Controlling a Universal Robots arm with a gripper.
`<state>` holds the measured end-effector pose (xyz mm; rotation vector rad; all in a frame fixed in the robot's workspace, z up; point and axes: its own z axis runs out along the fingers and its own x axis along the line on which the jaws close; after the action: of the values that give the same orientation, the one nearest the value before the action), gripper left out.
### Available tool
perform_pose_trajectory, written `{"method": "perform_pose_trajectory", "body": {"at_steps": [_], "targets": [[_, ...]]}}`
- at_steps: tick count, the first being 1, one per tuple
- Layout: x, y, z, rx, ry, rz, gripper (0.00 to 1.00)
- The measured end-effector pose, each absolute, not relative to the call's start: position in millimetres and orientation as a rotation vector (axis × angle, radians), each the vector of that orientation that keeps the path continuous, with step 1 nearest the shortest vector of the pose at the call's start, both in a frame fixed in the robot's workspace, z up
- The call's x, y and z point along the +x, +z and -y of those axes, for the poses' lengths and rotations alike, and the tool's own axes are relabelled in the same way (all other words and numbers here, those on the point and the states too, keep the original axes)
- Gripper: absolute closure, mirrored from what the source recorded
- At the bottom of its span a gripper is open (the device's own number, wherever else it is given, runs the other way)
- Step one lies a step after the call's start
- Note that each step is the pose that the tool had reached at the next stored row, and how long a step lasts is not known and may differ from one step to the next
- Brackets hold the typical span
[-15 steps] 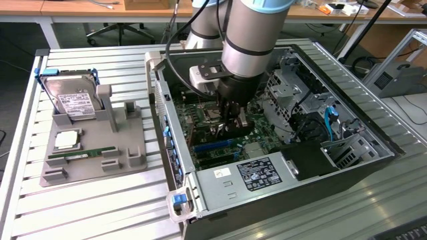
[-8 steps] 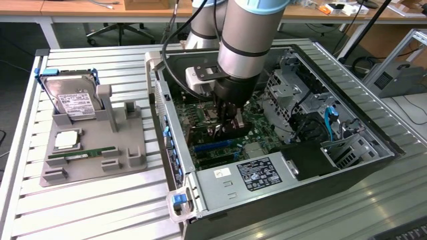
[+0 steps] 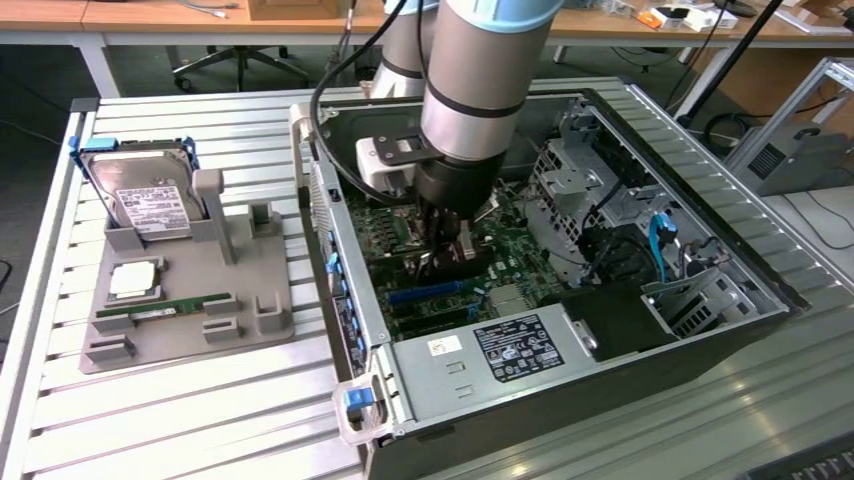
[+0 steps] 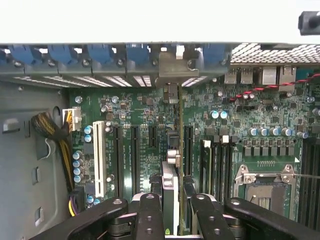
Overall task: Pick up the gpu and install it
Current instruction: 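Insert the gpu into the slot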
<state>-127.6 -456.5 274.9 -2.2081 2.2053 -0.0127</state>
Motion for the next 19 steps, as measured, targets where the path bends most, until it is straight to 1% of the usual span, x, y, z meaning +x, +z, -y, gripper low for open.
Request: {"method": "perform_pose_trajectory", "body": {"at_steps": [19], "targets": [[-131.7,265.8,456.5,-2.208,-0.013,-2.205,0.73]]}}
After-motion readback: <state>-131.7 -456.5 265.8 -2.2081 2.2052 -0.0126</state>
